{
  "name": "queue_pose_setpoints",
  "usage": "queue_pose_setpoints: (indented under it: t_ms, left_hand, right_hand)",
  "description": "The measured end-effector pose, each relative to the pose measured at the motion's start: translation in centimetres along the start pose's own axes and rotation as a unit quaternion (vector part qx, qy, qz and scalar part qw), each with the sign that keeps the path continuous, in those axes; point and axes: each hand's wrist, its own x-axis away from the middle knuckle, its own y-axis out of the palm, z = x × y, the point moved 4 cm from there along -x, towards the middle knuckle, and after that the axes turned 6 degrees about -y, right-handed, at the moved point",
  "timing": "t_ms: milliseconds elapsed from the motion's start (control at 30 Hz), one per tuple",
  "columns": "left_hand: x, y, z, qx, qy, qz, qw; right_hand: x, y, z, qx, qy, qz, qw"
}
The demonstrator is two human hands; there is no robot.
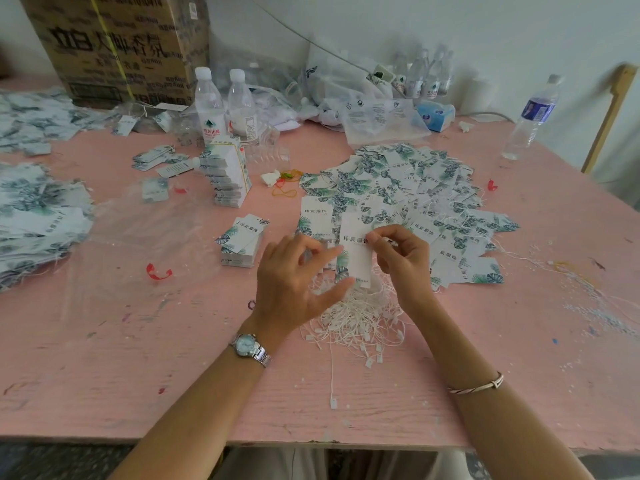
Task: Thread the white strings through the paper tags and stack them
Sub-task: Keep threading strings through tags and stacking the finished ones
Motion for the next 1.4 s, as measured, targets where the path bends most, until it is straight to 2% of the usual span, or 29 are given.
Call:
queue_pose_setpoints:
  t_ms: [100,233,367,467,600,800,967,1400]
  left_hand:
    - [0.0,0.0,-0.9,0.021,-0.111,-0.016,0.993]
    - [0.6,0.6,-1.5,0.021,-0.194,-0.050,0.979]
    - [0.9,1.6,-1.7,0.147,-0.258,-0.080,0.952]
    - [1.0,1.8,-1.5,0.230,-0.297,-0.087,0.923]
    - [0.9,1.6,-1.1,0.290,-0.306,-0.099,0.901]
    - [1.3,2.0,-0.9,0.316,-0.299,-0.118,0.892]
    - [1.3,2.3,-0.8,0.303,-0.282,-0.127,0.901]
    - [1.5,2.4,-0.9,0.300,-0.283,-0.128,0.902]
  right_hand:
    - [0.1,0.2,0.0,-0.004,-0.002,-0.049,0.999]
    - [0.5,1.0,-0.2,0.001,-0.016,-0.120,0.993]
    - [0.8,1.8,-0.5,-0.004,-0.036,-0.166,0.986]
    - [0.6,1.8,-0.5,-0.075,-0.017,-0.136,0.988]
    - [0.4,1.1,0.1,-0.089,0.039,-0.070,0.993]
    - [0.5,1.9,0.3,-0.095,0.061,-0.131,0.985]
    - [0.6,2.1,0.2,-0.092,0.069,-0.164,0.980]
    - [0.7,1.9,0.4,-0.092,0.096,-0.181,0.974]
